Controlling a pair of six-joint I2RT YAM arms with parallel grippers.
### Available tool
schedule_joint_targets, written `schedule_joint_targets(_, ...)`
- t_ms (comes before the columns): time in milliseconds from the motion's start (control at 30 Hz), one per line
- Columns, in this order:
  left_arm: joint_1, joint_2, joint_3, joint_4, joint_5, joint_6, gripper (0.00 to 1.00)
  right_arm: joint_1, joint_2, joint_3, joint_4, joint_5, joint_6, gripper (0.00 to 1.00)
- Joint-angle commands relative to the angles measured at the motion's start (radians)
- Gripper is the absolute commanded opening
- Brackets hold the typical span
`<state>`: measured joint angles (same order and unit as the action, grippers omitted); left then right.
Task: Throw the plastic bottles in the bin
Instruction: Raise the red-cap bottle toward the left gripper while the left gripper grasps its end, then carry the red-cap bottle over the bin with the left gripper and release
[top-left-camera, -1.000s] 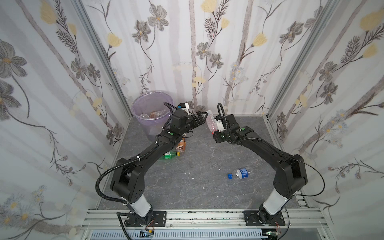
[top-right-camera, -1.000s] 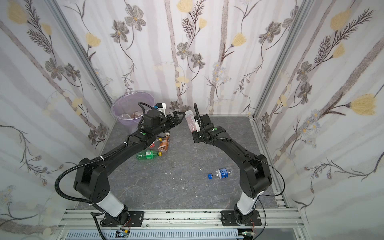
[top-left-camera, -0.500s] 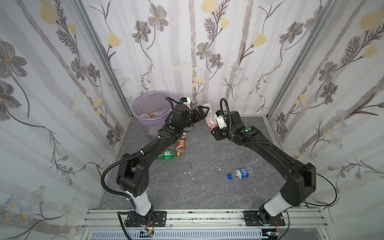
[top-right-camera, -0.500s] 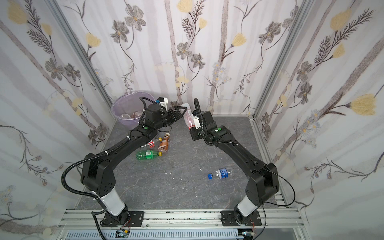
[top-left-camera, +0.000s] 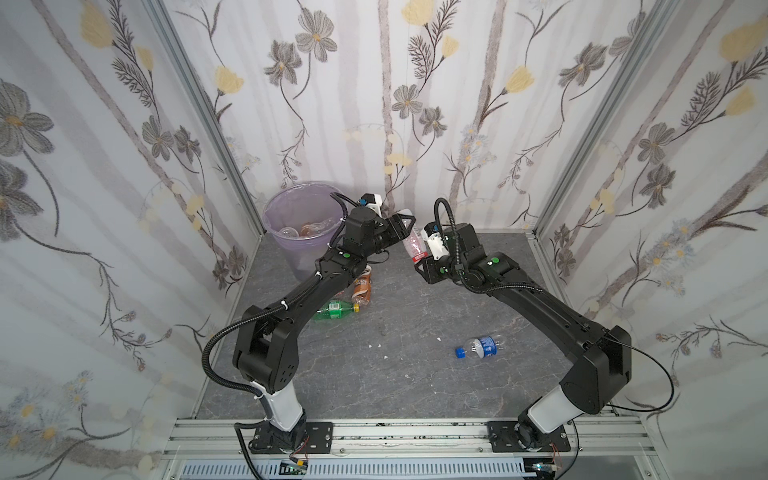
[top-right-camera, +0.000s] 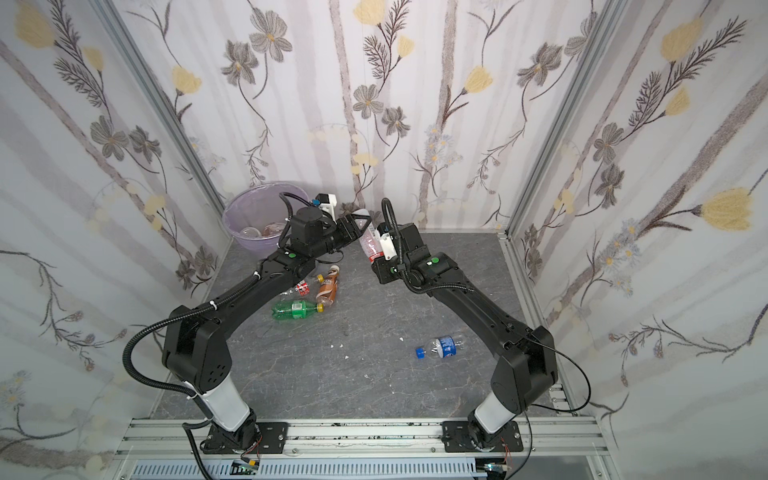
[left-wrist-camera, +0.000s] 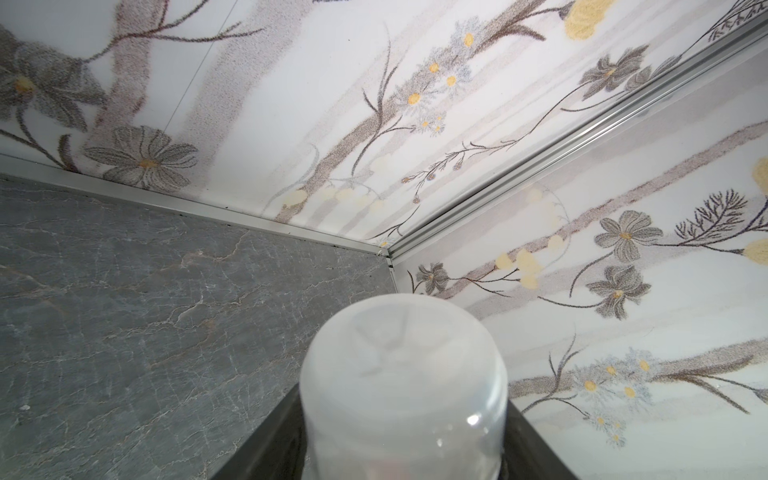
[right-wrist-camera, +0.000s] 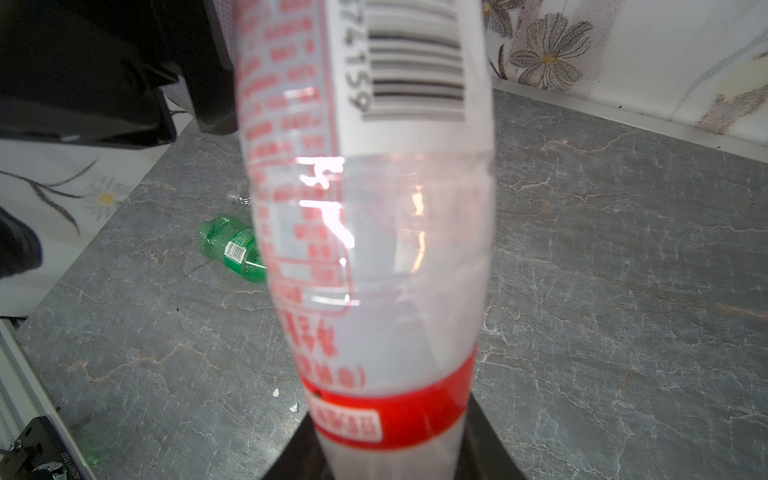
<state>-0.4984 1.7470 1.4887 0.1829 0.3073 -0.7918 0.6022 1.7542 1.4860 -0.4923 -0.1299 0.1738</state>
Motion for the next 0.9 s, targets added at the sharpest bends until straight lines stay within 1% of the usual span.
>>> schedule_joint_targets(0,-0.002,0.001,0.015,0.019,-0.007,0.003,0.66,0.005,0.004,0.007,0.046,-0.026,-0.01,0.38)
schedule_joint_targets(67,-0.002,0.002,0.016,0.02,-0.006,0.002,0.65,0.007,0.003,0.004,0.053,-0.028,-0.01,0.38)
schedule_joint_targets(233,-0.003,-0.003,0.015,0.021,-0.016,0.007,0.52,0.007,0.006,0.004,0.054,-0.03,-0.01,0.39)
schedule_joint_targets(300,-0.002,-0.006,0.013,0.021,-0.019,0.011,0.47,0.007,0.003,0.002,0.056,-0.031,-0.011,0.41)
schedule_joint_targets(433,-0.002,-0.005,0.012,0.021,-0.02,0.014,0.44,0.008,-0.007,-0.002,0.067,-0.028,-0.011,0.47)
schedule_joint_targets(500,0.0,-0.004,0.016,0.021,-0.023,0.025,0.44,0.008,-0.018,-0.006,0.072,-0.027,-0.011,0.56)
schedule_joint_targets(633,0.01,-0.022,0.031,0.017,-0.053,0.076,0.45,0.007,-0.049,-0.017,0.086,-0.012,-0.013,0.66)
schedule_joint_targets(700,0.023,-0.032,0.037,0.011,-0.072,0.1,0.45,0.005,-0.075,-0.03,0.098,0.008,-0.012,0.69)
schedule_joint_targets(733,0.034,-0.038,0.041,0.009,-0.073,0.107,0.45,0.005,-0.091,-0.044,0.111,0.013,-0.013,0.72)
schedule_joint_targets(833,0.076,-0.053,0.056,-0.002,-0.073,0.117,0.45,0.005,-0.152,-0.095,0.169,0.015,-0.01,0.86)
schedule_joint_targets(867,0.087,-0.061,0.063,-0.008,-0.073,0.125,0.45,0.005,-0.183,-0.109,0.187,0.011,-0.01,0.92)
